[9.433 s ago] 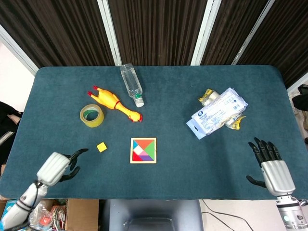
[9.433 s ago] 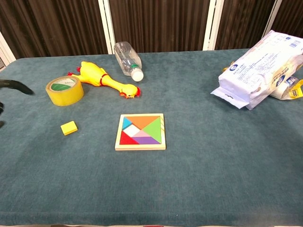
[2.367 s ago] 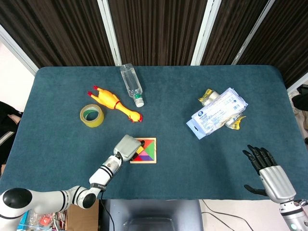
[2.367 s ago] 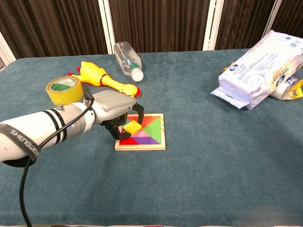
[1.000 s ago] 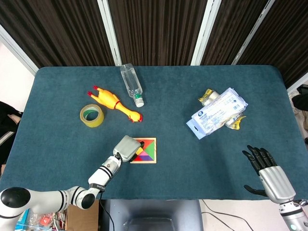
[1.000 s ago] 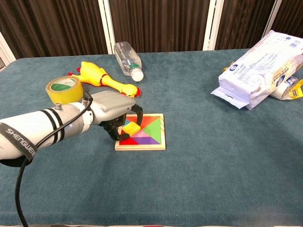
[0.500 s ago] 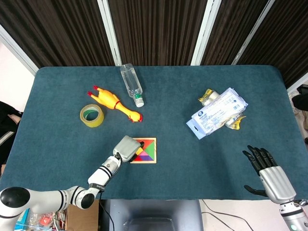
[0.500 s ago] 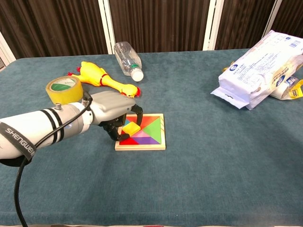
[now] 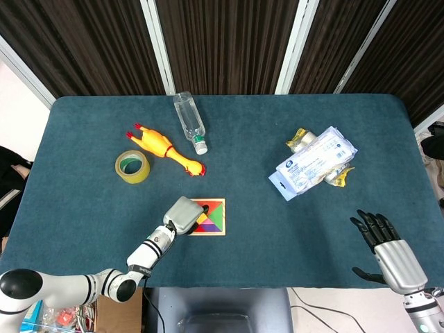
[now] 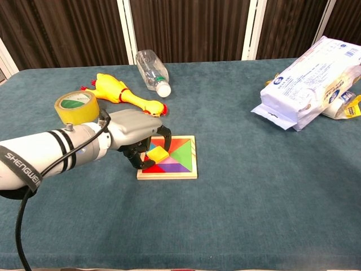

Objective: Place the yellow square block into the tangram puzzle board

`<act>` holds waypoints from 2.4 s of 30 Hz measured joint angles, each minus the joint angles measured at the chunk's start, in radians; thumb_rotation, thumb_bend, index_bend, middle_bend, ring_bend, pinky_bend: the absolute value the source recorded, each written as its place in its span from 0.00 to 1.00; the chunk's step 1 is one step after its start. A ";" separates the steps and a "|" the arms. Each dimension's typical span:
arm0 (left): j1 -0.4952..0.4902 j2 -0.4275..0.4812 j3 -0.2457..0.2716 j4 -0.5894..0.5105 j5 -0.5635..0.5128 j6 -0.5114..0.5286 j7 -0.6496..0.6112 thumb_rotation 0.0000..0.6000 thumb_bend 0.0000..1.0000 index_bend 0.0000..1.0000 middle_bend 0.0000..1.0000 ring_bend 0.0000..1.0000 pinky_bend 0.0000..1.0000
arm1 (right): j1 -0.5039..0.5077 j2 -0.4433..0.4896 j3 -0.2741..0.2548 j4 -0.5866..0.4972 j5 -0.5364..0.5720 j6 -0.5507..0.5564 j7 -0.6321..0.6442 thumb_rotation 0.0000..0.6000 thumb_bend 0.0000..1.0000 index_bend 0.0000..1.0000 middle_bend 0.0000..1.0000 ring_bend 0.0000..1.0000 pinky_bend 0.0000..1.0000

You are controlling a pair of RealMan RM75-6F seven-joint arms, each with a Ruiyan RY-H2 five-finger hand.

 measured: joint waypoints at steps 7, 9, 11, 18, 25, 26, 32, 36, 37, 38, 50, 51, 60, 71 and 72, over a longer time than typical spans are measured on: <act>-0.001 0.002 0.000 -0.003 -0.001 0.004 0.001 1.00 0.36 0.28 1.00 1.00 1.00 | 0.001 0.000 0.000 -0.001 -0.001 -0.002 -0.003 1.00 0.16 0.00 0.00 0.00 0.00; -0.001 0.003 -0.001 -0.006 -0.001 0.007 0.001 1.00 0.36 0.28 1.00 1.00 1.00 | 0.001 0.000 0.000 -0.001 0.000 -0.002 -0.002 1.00 0.16 0.00 0.00 0.00 0.00; -0.001 0.006 -0.003 -0.012 0.000 0.010 0.000 1.00 0.36 0.28 1.00 1.00 1.00 | 0.000 0.000 0.000 0.000 0.000 -0.001 -0.001 1.00 0.16 0.00 0.00 0.00 0.00; -0.001 0.020 0.000 -0.044 0.003 0.019 0.010 1.00 0.36 0.29 1.00 1.00 1.00 | 0.001 0.000 -0.001 0.000 -0.003 -0.001 -0.002 1.00 0.16 0.00 0.00 0.00 0.00; 0.006 0.050 0.011 -0.113 0.032 0.040 0.015 1.00 0.35 0.36 1.00 1.00 1.00 | 0.002 0.000 -0.001 0.001 -0.005 -0.002 -0.001 1.00 0.16 0.00 0.00 0.00 0.00; 0.010 0.059 0.016 -0.134 0.044 0.046 0.015 1.00 0.35 0.37 1.00 1.00 1.00 | 0.002 0.000 -0.001 0.001 -0.005 -0.002 -0.001 1.00 0.16 0.00 0.00 0.00 0.00; 0.029 0.085 0.050 -0.204 0.103 0.075 0.019 1.00 0.35 0.37 1.00 1.00 1.00 | -0.001 -0.003 -0.006 -0.001 -0.014 0.002 -0.011 1.00 0.16 0.00 0.00 0.00 0.00; 0.032 0.074 0.057 -0.195 0.100 0.072 0.030 1.00 0.35 0.35 1.00 1.00 1.00 | -0.004 -0.002 -0.006 0.000 -0.016 0.009 -0.006 1.00 0.16 0.00 0.00 0.00 0.00; 0.032 0.072 0.058 -0.191 0.098 0.072 0.031 1.00 0.35 0.35 1.00 1.00 1.00 | -0.004 -0.002 -0.006 0.001 -0.016 0.010 -0.005 1.00 0.16 0.00 0.00 0.00 0.00; 0.033 0.068 0.058 -0.186 0.096 0.071 0.033 1.00 0.35 0.34 1.00 1.00 1.00 | -0.004 -0.002 -0.006 0.001 -0.016 0.009 -0.003 1.00 0.16 0.00 0.00 0.00 0.00; 0.032 0.046 0.046 -0.140 0.069 0.058 0.033 1.00 0.35 0.33 1.00 1.00 1.00 | -0.005 0.003 -0.006 0.004 -0.018 0.015 0.010 1.00 0.16 0.00 0.00 0.00 0.00; 0.032 0.045 0.046 -0.136 0.066 0.057 0.034 1.00 0.35 0.33 1.00 1.00 1.00 | -0.005 0.003 -0.006 0.004 -0.018 0.015 0.010 1.00 0.16 0.00 0.00 0.00 0.00; 0.030 0.039 0.043 -0.116 0.055 0.051 0.042 1.00 0.35 0.33 1.00 1.00 1.00 | -0.005 0.002 -0.004 0.004 -0.014 0.013 0.007 1.00 0.16 0.00 0.00 0.00 0.00; 0.030 0.045 0.042 -0.112 0.039 0.046 0.047 1.00 0.35 0.34 1.00 1.00 1.00 | -0.004 0.002 -0.004 0.003 -0.014 0.012 0.007 1.00 0.16 0.00 0.00 0.00 0.00; 0.030 0.045 0.041 -0.111 0.038 0.046 0.047 1.00 0.35 0.34 1.00 1.00 1.00 | -0.004 0.002 -0.004 0.003 -0.013 0.011 0.006 1.00 0.16 0.00 0.00 0.00 0.00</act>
